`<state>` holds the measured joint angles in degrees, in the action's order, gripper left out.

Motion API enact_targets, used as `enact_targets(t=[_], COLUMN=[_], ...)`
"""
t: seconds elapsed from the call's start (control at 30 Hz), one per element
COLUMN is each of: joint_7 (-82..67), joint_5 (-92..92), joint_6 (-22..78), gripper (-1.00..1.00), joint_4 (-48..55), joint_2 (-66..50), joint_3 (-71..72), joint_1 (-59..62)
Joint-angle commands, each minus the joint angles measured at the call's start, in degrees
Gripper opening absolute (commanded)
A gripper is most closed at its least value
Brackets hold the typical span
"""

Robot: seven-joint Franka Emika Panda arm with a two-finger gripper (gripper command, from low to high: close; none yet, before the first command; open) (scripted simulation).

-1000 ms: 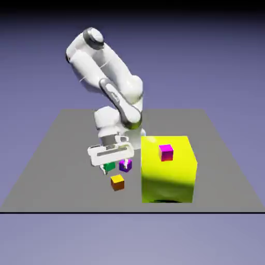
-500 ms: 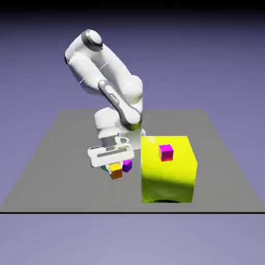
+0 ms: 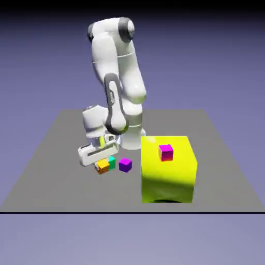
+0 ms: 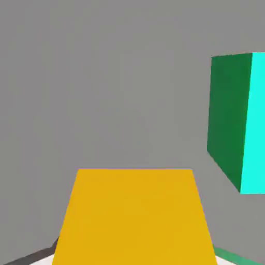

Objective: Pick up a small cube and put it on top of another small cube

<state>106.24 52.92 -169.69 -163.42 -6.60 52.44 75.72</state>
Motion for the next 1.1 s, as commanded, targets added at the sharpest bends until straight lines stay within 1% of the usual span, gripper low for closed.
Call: enact_targets(t=[0.0,0.7,0.77,1.07], joint_7=[-1.5,-28.63,-28.38,-34.61], joint_5=[1.2,23.1,22.97,29.18], joint_6=[2.55,54.4,55.15,37.79], gripper=[-1.0,-1.0,-1.0,-1.0], joint_4=[-0.38,-10.84,-11.45,-9.28], joint_2=[2.06,43.99,44.45,25.78], joint_3=[-0.12,1.76,2.6,6.66], joint_1=[0.52,17.44,18.82,18.69])
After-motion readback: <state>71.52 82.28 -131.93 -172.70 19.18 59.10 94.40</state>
